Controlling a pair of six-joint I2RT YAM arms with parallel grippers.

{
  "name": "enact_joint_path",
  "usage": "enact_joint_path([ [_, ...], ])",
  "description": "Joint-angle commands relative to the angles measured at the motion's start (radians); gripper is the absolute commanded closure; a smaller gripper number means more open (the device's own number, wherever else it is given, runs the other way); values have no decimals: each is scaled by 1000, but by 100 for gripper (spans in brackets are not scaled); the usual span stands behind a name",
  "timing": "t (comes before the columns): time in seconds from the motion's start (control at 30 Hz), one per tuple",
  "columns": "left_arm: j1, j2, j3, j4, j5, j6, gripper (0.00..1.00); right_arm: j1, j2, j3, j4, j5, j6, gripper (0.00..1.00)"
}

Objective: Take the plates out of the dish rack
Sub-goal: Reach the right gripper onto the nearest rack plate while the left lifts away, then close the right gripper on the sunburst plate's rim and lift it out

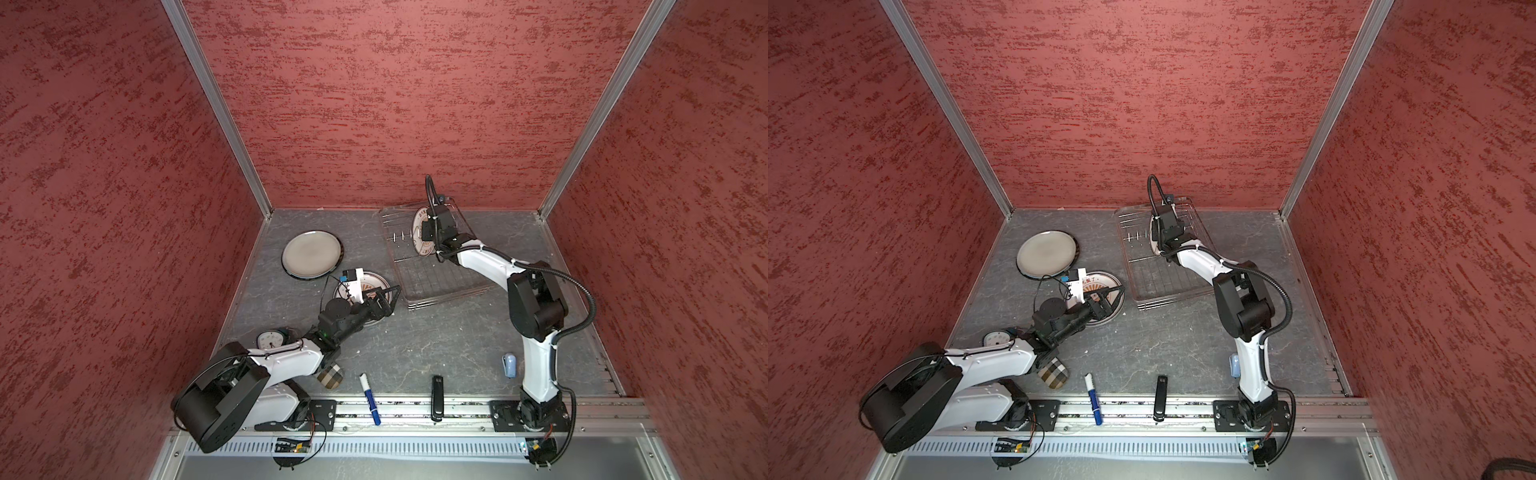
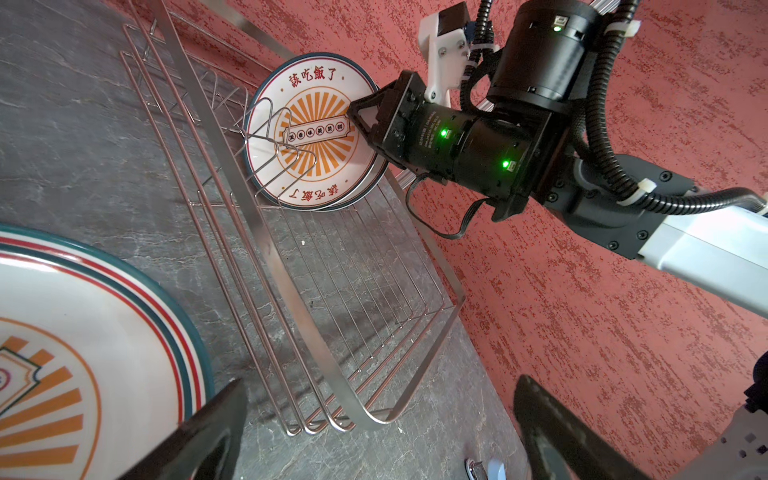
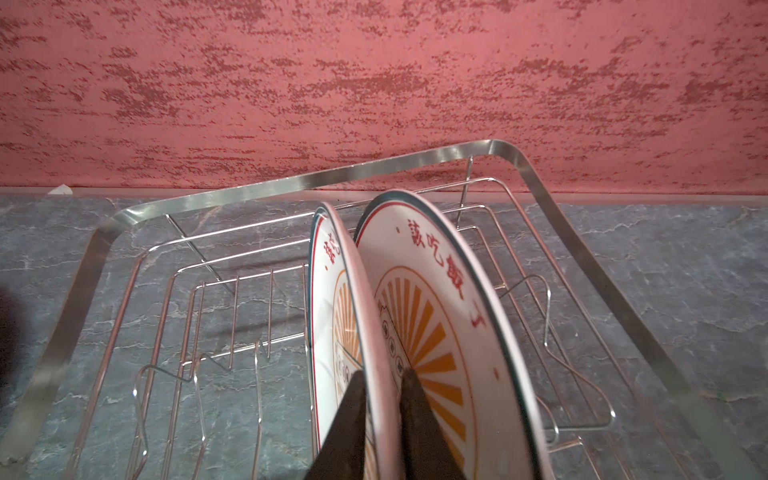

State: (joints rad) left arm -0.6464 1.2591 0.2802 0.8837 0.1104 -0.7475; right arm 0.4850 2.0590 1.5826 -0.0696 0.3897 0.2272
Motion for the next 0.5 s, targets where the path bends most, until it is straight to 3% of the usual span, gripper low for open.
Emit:
enact_joint_path([
  [0.0,-7,8,19,23,6,-2,1,10,13,30,-10,51,-8,86],
  [0.47,-8,-13,9,12,-11,-4,1,51,-54,18,37,138,-47,96],
])
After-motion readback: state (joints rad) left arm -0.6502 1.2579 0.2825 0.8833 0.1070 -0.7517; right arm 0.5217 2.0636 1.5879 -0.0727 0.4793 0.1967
